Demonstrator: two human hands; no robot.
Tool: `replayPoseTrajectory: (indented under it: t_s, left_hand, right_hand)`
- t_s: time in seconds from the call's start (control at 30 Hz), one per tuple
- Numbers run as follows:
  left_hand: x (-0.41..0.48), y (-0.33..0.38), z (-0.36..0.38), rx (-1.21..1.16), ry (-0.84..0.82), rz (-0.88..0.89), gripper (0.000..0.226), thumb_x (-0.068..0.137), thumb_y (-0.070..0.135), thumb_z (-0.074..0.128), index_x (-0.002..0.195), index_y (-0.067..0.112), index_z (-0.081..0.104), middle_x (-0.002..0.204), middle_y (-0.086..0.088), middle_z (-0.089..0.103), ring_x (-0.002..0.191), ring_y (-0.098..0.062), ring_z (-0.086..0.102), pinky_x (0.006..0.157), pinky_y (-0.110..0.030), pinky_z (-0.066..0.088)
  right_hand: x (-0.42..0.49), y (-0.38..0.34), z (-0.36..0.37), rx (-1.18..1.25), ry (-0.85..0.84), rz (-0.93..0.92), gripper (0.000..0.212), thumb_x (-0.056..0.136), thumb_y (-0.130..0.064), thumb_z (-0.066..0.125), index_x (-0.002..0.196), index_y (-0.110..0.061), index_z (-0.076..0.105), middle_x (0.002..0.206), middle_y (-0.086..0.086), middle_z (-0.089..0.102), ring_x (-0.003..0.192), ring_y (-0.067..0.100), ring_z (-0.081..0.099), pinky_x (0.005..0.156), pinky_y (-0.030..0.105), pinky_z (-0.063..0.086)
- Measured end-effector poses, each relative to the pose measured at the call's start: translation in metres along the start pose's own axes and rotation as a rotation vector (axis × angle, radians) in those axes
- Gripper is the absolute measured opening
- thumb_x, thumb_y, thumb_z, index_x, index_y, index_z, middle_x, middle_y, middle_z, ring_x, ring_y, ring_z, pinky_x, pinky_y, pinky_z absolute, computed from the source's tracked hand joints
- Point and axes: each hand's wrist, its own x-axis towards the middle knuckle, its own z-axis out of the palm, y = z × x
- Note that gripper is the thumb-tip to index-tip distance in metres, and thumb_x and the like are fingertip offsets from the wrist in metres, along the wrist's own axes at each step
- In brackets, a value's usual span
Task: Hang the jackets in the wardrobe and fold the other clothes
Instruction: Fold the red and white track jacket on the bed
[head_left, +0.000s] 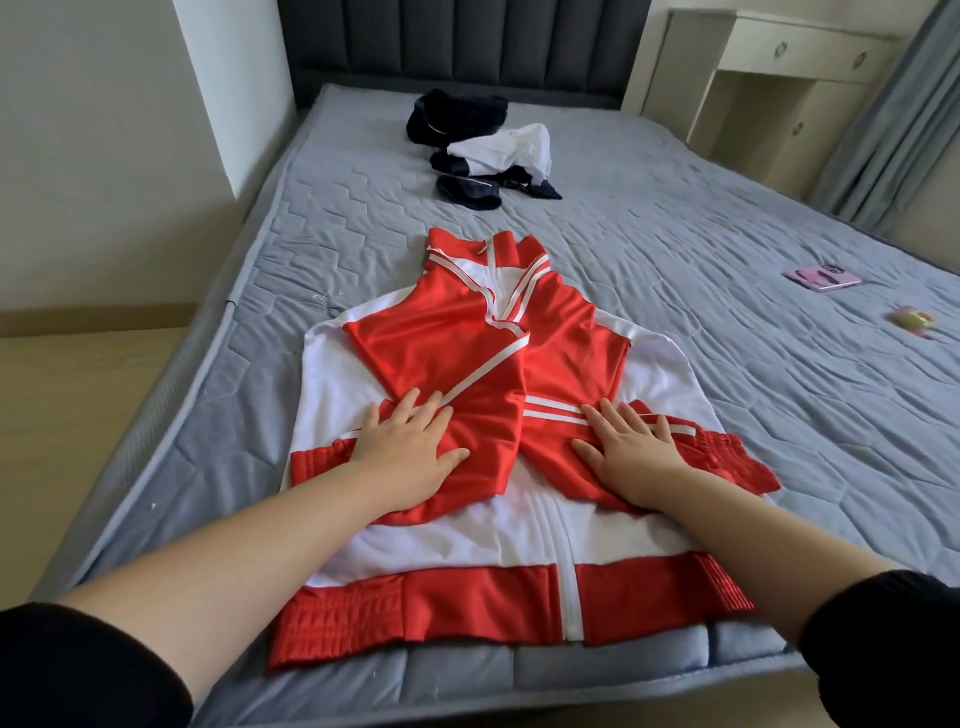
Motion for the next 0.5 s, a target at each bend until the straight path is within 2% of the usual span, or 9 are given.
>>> replayPoseTrajectory:
  t_s: [0.13,0.2,0.27,0.33,0.4,0.43,0.5]
  left_hand:
    - [-0.007,0.004,0.000,0.014,-0.005,-0.081,0.073,0.093,0.063,0.013,0.151,0.020,0.009,0.159,0.007,-0.003,0.146,-0.019,-0.006,0.111,-0.056,0.008]
    - [-0.008,0.007,-0.002,0.033,0.009,-0.107,0.075,0.092,0.065,0.013,0.151,0.018,0.010,0.159,0.005,-0.001,0.146,-0.020,-0.004,0.111,-0.057,0.008]
    - [-0.009,0.010,-0.003,0.058,0.026,-0.116,0.077,0.091,0.066,0.013,0.151,0.016,0.011,0.159,0.003,0.001,0.146,-0.022,-0.004,0.110,-0.059,0.007]
    - [-0.012,0.012,0.000,0.061,0.040,-0.115,0.079,0.091,0.066,0.014,0.151,0.015,0.009,0.159,0.002,0.000,0.146,-0.022,-0.005,0.110,-0.060,0.007]
    - [-0.016,0.013,0.003,0.047,0.045,-0.113,0.080,0.091,0.066,0.015,0.151,0.015,0.006,0.159,0.002,-0.003,0.146,-0.023,-0.007,0.110,-0.061,0.007]
    - [-0.017,0.014,0.005,0.038,0.049,-0.109,0.080,0.091,0.066,0.015,0.151,0.015,0.005,0.159,0.002,-0.004,0.145,-0.023,-0.007,0.110,-0.060,0.006]
    - [-0.019,0.013,0.007,0.011,0.065,-0.096,0.079,0.091,0.066,0.017,0.151,0.016,0.006,0.159,0.003,-0.004,0.145,-0.022,-0.008,0.111,-0.059,0.006]
  right_hand:
    - [-0.003,-0.006,-0.007,-0.037,-0.047,0.025,0.071,0.093,-0.062,0.019,0.151,-0.025,0.002,0.159,0.001,-0.003,0.146,0.021,-0.004,0.114,0.052,-0.005]
    - [-0.004,-0.014,-0.010,0.003,0.085,-0.026,0.071,0.093,-0.061,0.023,0.151,-0.025,0.002,0.159,0.002,-0.006,0.146,0.020,-0.007,0.114,0.049,-0.006]
    - [-0.009,-0.023,-0.008,0.037,0.196,-0.153,0.068,0.094,-0.056,0.027,0.151,-0.026,0.003,0.159,0.002,-0.005,0.146,0.019,-0.008,0.115,0.045,-0.006]
    - [-0.016,-0.031,-0.001,0.020,0.091,-0.253,0.064,0.096,-0.054,0.026,0.151,-0.028,0.004,0.159,0.000,-0.003,0.146,0.018,-0.007,0.115,0.044,-0.004]
    - [-0.020,-0.035,0.004,0.000,-0.021,-0.264,0.062,0.098,-0.052,0.024,0.151,-0.027,0.004,0.159,0.000,-0.003,0.146,0.017,-0.006,0.115,0.046,-0.003]
    - [-0.021,-0.036,0.003,0.023,-0.001,-0.264,0.061,0.098,-0.050,0.026,0.151,-0.026,0.008,0.159,0.000,0.001,0.146,0.016,-0.004,0.116,0.046,-0.002]
    - [-0.024,-0.041,-0.003,0.148,0.149,-0.296,0.056,0.097,-0.041,0.039,0.148,-0.019,0.026,0.156,0.002,0.019,0.145,0.018,0.012,0.117,0.042,0.007]
